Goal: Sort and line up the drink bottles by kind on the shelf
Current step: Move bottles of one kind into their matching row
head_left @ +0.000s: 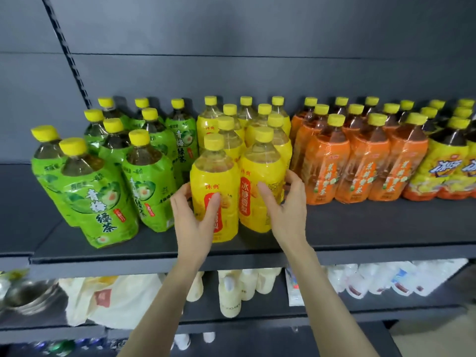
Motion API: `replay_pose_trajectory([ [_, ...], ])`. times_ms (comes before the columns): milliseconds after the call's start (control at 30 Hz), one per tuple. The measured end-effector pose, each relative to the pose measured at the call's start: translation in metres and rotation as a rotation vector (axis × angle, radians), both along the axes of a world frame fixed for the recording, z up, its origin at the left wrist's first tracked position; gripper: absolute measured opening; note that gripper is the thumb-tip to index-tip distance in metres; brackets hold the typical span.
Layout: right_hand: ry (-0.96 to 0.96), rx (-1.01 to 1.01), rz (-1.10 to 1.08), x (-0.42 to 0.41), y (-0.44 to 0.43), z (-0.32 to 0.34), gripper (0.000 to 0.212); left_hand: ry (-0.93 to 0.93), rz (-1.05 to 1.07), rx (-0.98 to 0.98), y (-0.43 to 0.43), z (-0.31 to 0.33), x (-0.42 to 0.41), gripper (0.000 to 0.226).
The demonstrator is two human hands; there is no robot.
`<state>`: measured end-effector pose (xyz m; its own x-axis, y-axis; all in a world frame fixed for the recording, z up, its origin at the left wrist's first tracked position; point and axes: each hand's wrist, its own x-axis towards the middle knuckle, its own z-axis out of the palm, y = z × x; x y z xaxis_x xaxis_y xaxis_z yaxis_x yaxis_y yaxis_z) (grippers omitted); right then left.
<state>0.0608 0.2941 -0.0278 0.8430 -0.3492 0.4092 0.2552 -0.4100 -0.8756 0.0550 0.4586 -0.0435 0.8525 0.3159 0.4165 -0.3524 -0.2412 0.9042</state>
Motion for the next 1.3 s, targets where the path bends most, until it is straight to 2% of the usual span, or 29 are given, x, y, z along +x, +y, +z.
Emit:
replay_pose_trajectory([
  [67,0.051,0.099,0.097,0.008,0.001,-0.002,0.099,0.052,-0.114,-0.124,-0.002,-0.002,0.006,0.076],
  [167,0.05,0.081,0.145,0.01,0.0,-0.007,0.097,0.078,-0.158,-0.223,-0.007,-0.007,0.012,0.088],
  [300,-0.004,0.096,0.165,0.005,-0.01,-0.006,0.071,0.082,-0.121,-0.183,-0.006,-0.01,0.016,0.089],
  [433,-0.05,0.138,0.147,-0.003,-0.035,-0.011,0.064,0.094,-0.139,-0.192,-0.017,-0.017,0.02,0.09],
  [567,-0.05,0.154,0.072,0.003,-0.065,-0.017,0.077,0.089,-0.206,-0.223,-0.032,-0.015,0.023,0.089],
  [700,-0.065,0.118,0.021,0.012,-0.08,-0.015,0.075,0.06,-0.194,-0.236,-0.04,-0.015,0.021,0.102],
  [800,0.006,0.073,-0.068,0.011,-0.074,-0.013,0.078,0.042,-0.198,-0.214,-0.039,-0.016,0.02,0.092],
  [833,-0.002,0.046,-0.136,0.007,-0.069,-0.014,0.078,0.046,-0.206,-0.203,-0.038,-0.017,0.02,0.089],
  [900,-0.139,0.028,-0.244,-0.007,-0.051,-0.015,0.072,0.057,-0.231,-0.167,-0.036,-0.017,0.02,0.086],
  [933,-0.207,0.045,-0.234,-0.014,-0.04,-0.015,0.067,0.064,-0.251,-0.154,-0.035,-0.017,0.02,0.085],
  [1000,-0.225,0.104,-0.067,-0.019,-0.02,-0.015,0.061,0.073,-0.284,-0.142,-0.031,-0.019,0.019,0.077],
  [1100,-0.061,0.197,0.27,-0.01,0.006,-0.011,0.073,0.075,-0.239,-0.061,-0.021,-0.016,0.016,0.051],
  [1133,-0.011,0.224,0.344,-0.005,0.013,-0.01,0.079,0.08,-0.237,-0.063,-0.018,-0.014,0.016,0.049],
  [1233,0.049,0.298,0.414,0.005,0.027,-0.009,0.085,0.07,-0.252,-0.099,-0.009,-0.009,0.018,0.063],
  [1300,0.033,0.312,0.374,0.006,0.031,-0.01,0.082,0.04,-0.234,-0.095,-0.004,-0.007,0.022,0.049],
])
